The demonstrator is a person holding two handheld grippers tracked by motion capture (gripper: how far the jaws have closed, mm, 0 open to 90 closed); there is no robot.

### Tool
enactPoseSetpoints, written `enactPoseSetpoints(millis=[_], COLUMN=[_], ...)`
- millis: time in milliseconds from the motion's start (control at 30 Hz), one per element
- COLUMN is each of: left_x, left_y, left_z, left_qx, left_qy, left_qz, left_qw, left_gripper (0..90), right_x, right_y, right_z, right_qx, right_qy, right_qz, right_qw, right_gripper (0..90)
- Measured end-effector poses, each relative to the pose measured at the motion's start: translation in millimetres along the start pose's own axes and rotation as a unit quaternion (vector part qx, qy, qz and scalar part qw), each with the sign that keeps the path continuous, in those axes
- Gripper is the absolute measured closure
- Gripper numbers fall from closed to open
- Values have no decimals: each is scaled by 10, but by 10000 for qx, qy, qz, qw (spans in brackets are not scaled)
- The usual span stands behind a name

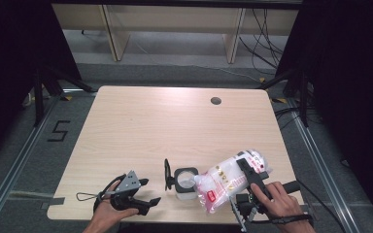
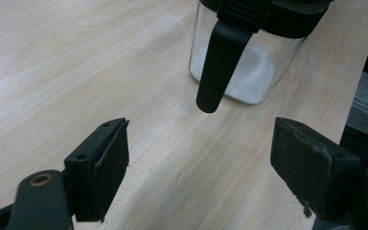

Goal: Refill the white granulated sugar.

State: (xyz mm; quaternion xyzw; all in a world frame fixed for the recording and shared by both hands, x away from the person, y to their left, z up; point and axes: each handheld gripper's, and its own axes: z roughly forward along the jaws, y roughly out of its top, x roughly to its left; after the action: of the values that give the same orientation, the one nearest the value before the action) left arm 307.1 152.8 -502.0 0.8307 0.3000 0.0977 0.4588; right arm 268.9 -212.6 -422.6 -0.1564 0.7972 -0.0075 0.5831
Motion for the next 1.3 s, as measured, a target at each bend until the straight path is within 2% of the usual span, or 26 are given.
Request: enactPoseSetpoints(millis=[133, 167, 200, 233, 267, 333, 400, 467, 500, 567, 600, 667, 767, 833, 867, 900, 967, 1000, 1033, 1067, 1100, 1133, 1200, 1233, 1267, 1300], left_x=[-5, 7, -5, 4, -7, -18, -7, -11, -8, 6, -12, -2, -3, -20, -14, -13, -17, -17, -9, -12, -2, -1, -4, -6, -5, -6], left_y=[-1, 1, -1, 0, 1, -1, 1, -1, 0, 3, -1, 6, 12, 4, 2, 3, 5, 6, 9, 9, 12, 14, 11, 10, 13, 13], left_z=[2, -4, 2, -4, 0, 6, 1, 2, 0, -5, 3, 2, -7, 1, 5, 4, -5, -4, -6, -5, -9, -11, -7, -7, -10, -10], left_qx=[-25, 20, -25, 46, -15, -59, -13, -45, -33, 23, -54, -44, -26, -54, -81, -80, -20, -21, -19, -20, 7, 9, -31, -28, -8, -11], left_qy=[3, 1, -9, 29, 5, 10, -9, 30, 23, 9, 38, -28, -26, -23, -6, -9, -21, -17, -11, 1, -13, -18, -16, -19, -22, -20], left_qz=[-37, 24, -64, -22, -26, -56, -23, -28, -31, 30, -38, 60, 55, -121, -68, -45, -83, -71, 9, 8, 88, 86, 42, 20, 41, 39], left_qw=[10000, 10000, 10000, 10000, 10000, 10000, 10000, 10000, 10000, 10000, 10000, 10000, 10000, 9999, 9999, 10000, 10000, 10000, 10000, 10000, 10000, 10000, 10000, 10000, 10000, 10000], left_gripper=[206, 206, 206, 206, 206, 205, 206, 206, 205, 206, 206, 205, 206, 206, 206, 206, 205, 206, 206, 206, 206, 205, 206, 206, 206, 205], right_x=[5, -17, -8, -31, -53, -11, -21, -16, -24, -24, -15, -44, -15, -17, -41, -26, -23, -19, -1, -24, 5, -23, -21, -41, -47, -42], right_y=[0, 2, 0, 1, 6, -14, -8, -14, -8, -9, -14, -5, -8, -8, -4, -8, -4, -5, -9, -7, -12, -8, -9, -6, -7, -10], right_z=[6, 6, -2, 4, -1, 10, -9, 5, -11, -3, 14, -5, 4, 5, 2, 14, 0, -2, 2, 6, -4, -9, -19, -19, -23, -24], right_qx=[-57, -91, -30, -86, -81, -159, -23, -160, -29, -81, -182, -94, -134, -157, -148, -239, -160, -158, -191, -242, -197, -203, -142, -188, -187, -178], right_qy=[-43, -56, -21, -55, -47, -130, -1, -162, 6, -57, -163, -46, -83, -104, -79, -202, -89, -94, -168, -194, -178, -178, -90, -178, -122, -122], right_qz=[1, -129, 2, -149, -284, -48, -12, -63, -32, -59, -74, -220, -119, -114, -196, -167, -126, -85, 76, -96, 106, -79, 24, -50, -116, -64], right_qw=[10000, 9999, 10000, 9998, 9996, 9998, 10000, 9997, 10000, 9999, 9997, 9997, 9998, 9998, 9997, 9994, 9998, 9998, 9996, 9995, 9996, 9996, 9999, 9997, 9997, 9997], right_gripper=[421, 421, 421, 421, 421, 421, 421, 421, 421, 421, 421, 422, 421, 422, 422, 421, 421, 421, 422, 421, 422, 421, 421, 422, 421, 421])
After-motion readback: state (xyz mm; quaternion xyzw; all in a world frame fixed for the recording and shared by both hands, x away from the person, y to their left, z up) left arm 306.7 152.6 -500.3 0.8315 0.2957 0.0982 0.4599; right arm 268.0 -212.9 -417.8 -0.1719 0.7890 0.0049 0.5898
